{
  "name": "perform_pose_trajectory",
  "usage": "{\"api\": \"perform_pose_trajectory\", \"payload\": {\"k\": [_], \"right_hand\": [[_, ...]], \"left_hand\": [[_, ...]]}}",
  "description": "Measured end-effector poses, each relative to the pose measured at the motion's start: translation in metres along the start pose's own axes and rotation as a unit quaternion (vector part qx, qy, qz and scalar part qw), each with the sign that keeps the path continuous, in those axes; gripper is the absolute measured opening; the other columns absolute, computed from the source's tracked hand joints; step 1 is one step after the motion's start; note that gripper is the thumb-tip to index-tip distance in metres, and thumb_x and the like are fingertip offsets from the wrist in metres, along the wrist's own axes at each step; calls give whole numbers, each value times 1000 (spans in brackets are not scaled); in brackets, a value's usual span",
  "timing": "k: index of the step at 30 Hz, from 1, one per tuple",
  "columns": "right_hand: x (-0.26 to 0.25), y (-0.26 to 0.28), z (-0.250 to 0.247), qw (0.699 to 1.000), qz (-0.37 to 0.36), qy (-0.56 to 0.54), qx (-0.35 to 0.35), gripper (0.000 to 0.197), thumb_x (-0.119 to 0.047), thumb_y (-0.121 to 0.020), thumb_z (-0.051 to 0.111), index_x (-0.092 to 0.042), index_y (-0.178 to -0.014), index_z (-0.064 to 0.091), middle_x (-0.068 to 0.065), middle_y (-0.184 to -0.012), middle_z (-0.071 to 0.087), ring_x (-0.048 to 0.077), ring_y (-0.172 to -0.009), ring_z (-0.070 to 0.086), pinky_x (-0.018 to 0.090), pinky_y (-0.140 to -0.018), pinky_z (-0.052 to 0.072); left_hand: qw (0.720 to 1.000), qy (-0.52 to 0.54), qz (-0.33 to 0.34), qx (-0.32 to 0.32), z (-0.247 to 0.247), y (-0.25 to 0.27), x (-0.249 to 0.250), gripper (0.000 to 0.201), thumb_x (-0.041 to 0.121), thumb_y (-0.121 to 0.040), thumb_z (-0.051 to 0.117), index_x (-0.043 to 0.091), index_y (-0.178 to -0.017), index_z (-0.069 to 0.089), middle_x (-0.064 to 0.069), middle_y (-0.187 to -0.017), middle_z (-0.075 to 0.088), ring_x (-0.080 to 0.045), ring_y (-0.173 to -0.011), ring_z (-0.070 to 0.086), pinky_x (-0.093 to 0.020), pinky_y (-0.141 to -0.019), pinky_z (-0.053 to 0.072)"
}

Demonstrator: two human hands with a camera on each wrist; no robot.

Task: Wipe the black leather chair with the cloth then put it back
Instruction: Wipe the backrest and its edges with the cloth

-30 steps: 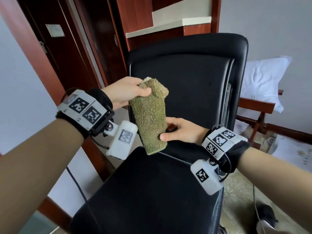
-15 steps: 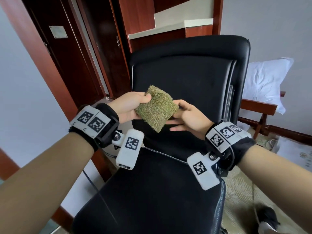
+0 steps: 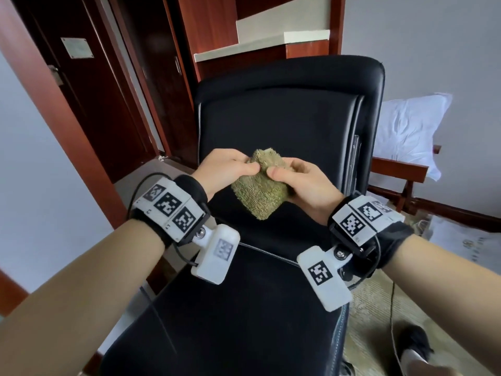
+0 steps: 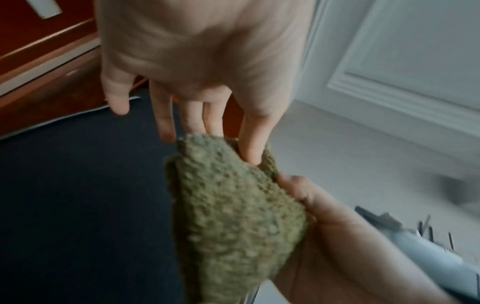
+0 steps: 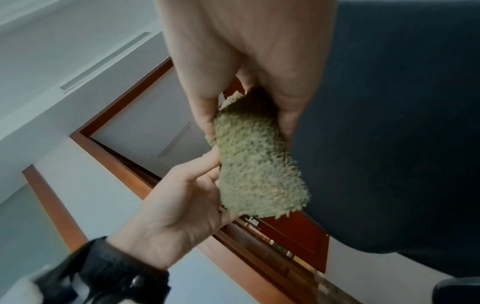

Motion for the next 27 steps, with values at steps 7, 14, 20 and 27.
{"api": "perform_pose_trajectory", "payload": {"k": [7, 14, 20, 27], "right_hand": [[-15, 4, -82, 980, -46, 168, 98, 19, -19, -81, 70, -15, -97, 61, -1, -90, 65, 12, -83, 63, 27, -80, 52], [-63, 10, -172, 832, -124, 489, 231, 33, -11, -84, 65, -9, -117, 63, 3, -106, 64, 15, -103, 56, 9, -85, 31], [-73, -18, -207, 787, -136, 562, 215, 33, -5, -83, 63, -9, -116, 63, 14, -112, 61, 30, -111, 51, 24, -95, 31], [-76, 1, -215, 693, -244, 572, 366, 39, -16, -75, 71, -16, -112, 59, 15, -118, 45, 31, -112, 39, 27, -79, 32]], "left_hand": [[998, -42, 49, 18, 64, -32, 24, 32, 36, -69, 79, 6, -76, 70, 2, -76, 66, -7, -72, 59, -23, -67, 44], [984, -128, 122, -26, 141, -67, 37, 18, 45, -83, 58, 29, -88, 65, 18, -92, 63, -8, -106, 50, -33, -88, 46], [960, -164, 208, 87, 131, -89, 44, 30, 20, -90, 51, 25, -120, 52, 8, -122, 49, -12, -113, 39, -33, -90, 42], [913, -295, 264, 95, 160, -112, 51, 57, 30, -95, 42, 38, -147, 18, 2, -158, 3, -19, -144, 2, -47, -114, 5]]}}
Point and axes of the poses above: each hand's wrist, its own y-axis away from the middle knuckle, its own z-axis out of the palm, x = y × z, the point moved 10 cm from there along -y, towards the middle knuckle
